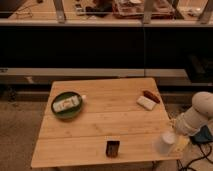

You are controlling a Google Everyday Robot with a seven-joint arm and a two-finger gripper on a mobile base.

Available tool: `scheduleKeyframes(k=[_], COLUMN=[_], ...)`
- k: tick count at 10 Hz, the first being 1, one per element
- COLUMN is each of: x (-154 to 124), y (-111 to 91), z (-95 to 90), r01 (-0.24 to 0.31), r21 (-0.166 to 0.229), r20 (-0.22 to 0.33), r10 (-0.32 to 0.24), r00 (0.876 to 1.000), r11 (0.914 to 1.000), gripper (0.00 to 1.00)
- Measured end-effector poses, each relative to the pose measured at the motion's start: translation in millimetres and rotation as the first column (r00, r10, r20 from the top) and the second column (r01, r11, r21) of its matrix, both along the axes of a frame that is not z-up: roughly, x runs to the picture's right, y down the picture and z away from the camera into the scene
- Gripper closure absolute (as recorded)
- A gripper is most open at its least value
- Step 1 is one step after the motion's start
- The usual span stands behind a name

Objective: Place the ceramic cup over the eraser

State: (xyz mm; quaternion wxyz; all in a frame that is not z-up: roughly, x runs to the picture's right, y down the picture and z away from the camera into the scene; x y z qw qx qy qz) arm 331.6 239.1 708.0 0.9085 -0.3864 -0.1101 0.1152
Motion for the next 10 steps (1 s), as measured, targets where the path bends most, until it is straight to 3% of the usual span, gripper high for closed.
scheduleKeyframes(k=[8, 10], x=[-6, -7], y=[28, 32], z=[5.6, 9.7], r01=[0.040, 0.046], r21=[0.012, 0.010], r20=[0.043, 0.040], r10=[-0.040, -0.047], r00=[0.998, 0.998], r11=[0.9991, 0.9989], gripper=[0.20, 0.27])
